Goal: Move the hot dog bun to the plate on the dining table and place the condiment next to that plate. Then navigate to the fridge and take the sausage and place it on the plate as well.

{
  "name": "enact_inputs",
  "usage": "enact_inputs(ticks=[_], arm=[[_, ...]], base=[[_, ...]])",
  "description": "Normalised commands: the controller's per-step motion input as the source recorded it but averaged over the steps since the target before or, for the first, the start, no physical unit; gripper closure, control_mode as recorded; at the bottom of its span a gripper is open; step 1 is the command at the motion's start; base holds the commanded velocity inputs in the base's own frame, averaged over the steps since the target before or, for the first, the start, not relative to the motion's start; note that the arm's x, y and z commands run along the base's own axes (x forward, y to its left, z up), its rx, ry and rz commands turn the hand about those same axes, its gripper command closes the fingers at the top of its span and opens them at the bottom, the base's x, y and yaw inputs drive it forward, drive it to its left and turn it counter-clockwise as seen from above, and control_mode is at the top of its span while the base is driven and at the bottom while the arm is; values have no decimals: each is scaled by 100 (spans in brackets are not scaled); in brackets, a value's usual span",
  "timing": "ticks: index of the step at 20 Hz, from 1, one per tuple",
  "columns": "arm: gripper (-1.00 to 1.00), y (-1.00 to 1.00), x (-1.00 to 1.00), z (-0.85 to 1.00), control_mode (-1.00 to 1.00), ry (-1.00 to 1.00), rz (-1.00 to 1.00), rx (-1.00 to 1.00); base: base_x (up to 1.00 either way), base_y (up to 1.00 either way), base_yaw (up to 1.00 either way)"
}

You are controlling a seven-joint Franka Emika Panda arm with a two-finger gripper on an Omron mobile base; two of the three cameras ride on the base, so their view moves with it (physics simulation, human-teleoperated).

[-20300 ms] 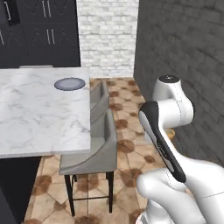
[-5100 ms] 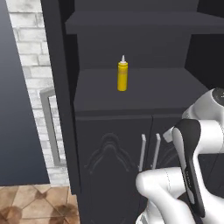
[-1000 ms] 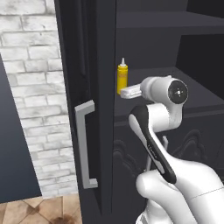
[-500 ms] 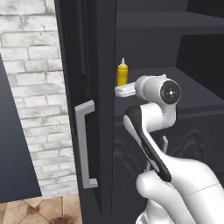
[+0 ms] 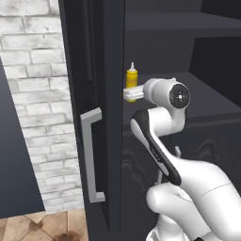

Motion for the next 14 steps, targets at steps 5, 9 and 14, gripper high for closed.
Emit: enact_inputs(ticks=[5,9,14], arm=[[-100,0,28,1,-100,0,0,6],[-100,-5,25,9,-100,0,0,16],[-100,-5,31,0,-100,0,0,9]], base=[[0,0,0],[0,0,0],[0,0,0]])
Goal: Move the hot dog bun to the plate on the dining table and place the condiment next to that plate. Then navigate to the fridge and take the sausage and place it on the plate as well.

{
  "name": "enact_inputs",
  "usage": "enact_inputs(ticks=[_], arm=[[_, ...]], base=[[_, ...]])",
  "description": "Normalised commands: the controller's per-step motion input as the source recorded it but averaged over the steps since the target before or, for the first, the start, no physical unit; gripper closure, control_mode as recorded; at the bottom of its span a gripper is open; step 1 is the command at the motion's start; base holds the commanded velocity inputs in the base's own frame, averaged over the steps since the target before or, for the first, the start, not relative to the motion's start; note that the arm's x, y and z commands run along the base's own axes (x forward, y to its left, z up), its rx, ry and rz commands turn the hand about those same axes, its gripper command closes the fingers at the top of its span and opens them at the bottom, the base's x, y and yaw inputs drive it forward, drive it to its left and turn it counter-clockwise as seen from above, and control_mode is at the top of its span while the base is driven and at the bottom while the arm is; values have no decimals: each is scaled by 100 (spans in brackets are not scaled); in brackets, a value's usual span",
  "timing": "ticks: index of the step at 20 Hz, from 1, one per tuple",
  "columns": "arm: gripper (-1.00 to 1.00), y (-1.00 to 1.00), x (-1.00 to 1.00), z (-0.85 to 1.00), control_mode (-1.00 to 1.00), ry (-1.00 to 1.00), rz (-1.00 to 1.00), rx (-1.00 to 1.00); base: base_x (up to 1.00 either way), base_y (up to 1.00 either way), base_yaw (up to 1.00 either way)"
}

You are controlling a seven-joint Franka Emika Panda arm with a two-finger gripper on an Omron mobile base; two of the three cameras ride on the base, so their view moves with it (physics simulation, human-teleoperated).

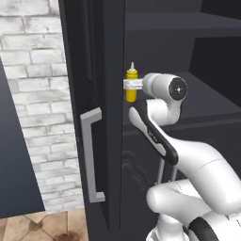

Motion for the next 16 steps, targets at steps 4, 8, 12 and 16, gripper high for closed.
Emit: enact_inputs(ticks=[4,8,12,16], arm=[[-100,0,23,0,-100,2,0,0],[-100,0,23,0,-100,0,0,0],[-100,0,23,0,-100,0,0,0],[-100,3,23,-3,-100,3,0,-2]], base=[[0,0,0],[0,0,0],[0,0,0],[0,0,0]])
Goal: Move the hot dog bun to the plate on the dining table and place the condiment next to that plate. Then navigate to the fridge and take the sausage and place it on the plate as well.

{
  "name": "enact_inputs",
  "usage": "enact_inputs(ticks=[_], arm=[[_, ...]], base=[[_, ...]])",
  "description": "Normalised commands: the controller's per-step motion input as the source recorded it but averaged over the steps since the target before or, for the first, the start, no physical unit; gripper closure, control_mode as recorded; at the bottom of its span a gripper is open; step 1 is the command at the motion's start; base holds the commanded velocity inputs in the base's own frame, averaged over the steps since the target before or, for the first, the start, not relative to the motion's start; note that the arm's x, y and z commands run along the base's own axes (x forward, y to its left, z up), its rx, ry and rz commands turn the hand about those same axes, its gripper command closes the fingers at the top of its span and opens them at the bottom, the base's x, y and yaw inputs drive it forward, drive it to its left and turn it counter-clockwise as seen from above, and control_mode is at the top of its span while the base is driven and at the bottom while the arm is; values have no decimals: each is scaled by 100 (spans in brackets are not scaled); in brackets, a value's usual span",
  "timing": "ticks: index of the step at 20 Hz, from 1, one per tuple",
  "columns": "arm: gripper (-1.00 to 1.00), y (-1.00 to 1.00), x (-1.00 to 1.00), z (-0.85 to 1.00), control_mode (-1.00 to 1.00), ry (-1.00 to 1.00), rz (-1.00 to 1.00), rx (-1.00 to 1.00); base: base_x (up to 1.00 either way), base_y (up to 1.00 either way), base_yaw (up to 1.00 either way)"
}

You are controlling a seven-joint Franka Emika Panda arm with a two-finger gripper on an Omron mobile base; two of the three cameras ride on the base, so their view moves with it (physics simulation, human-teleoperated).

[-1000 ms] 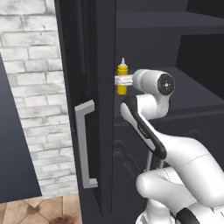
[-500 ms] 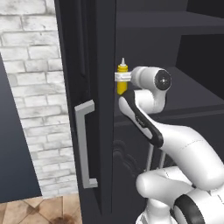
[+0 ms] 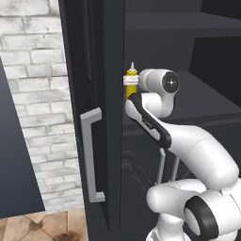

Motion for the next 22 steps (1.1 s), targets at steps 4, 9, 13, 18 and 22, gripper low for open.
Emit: enact_inputs(ticks=[4,9,13,18,22], arm=[[-100,19,15,-11,-100,5,0,-6],[-100,6,18,-1,-100,5,0,-1],[-100,0,16,0,-100,0,0,0],[100,0,14,-1,-100,0,0,0],[100,0,12,-7,-100,0,0,0]], base=[[0,0,0],[0,0,0],[0,0,0],[0,0,0],[0,0,0]])
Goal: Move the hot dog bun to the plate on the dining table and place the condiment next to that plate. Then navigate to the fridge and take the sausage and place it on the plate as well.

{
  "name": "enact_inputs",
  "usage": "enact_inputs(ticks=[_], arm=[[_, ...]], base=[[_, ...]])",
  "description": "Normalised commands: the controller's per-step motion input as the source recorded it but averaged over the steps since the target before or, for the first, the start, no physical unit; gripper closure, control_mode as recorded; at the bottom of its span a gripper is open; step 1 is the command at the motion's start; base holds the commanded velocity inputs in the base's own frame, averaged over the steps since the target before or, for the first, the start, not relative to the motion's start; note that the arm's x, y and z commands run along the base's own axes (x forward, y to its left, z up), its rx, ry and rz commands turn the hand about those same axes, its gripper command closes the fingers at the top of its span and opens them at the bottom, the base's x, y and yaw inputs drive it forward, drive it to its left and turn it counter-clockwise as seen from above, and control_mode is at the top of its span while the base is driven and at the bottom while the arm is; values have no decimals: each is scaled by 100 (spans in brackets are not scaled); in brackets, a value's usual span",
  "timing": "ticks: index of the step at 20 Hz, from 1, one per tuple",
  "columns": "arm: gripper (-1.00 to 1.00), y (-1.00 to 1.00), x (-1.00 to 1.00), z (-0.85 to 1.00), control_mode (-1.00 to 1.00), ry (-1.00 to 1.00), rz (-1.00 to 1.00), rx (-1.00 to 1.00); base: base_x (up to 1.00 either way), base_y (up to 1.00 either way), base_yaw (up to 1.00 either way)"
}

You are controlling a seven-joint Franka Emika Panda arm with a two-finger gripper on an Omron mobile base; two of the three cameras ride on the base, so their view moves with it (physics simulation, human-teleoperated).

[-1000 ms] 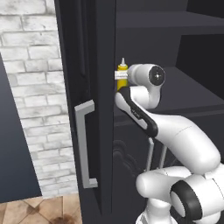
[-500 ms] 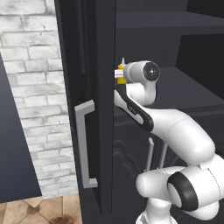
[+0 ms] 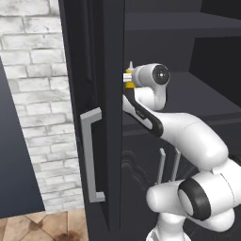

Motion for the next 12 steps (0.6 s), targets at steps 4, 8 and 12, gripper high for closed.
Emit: enact_inputs(ticks=[4,8,12], arm=[[100,0,2,-1,-100,1,0,0],[100,0,-4,-2,-100,0,0,0],[100,0,-55,-2,-100,-6,0,0]], base=[[0,0,0],[0,0,0],[0,0,0]])
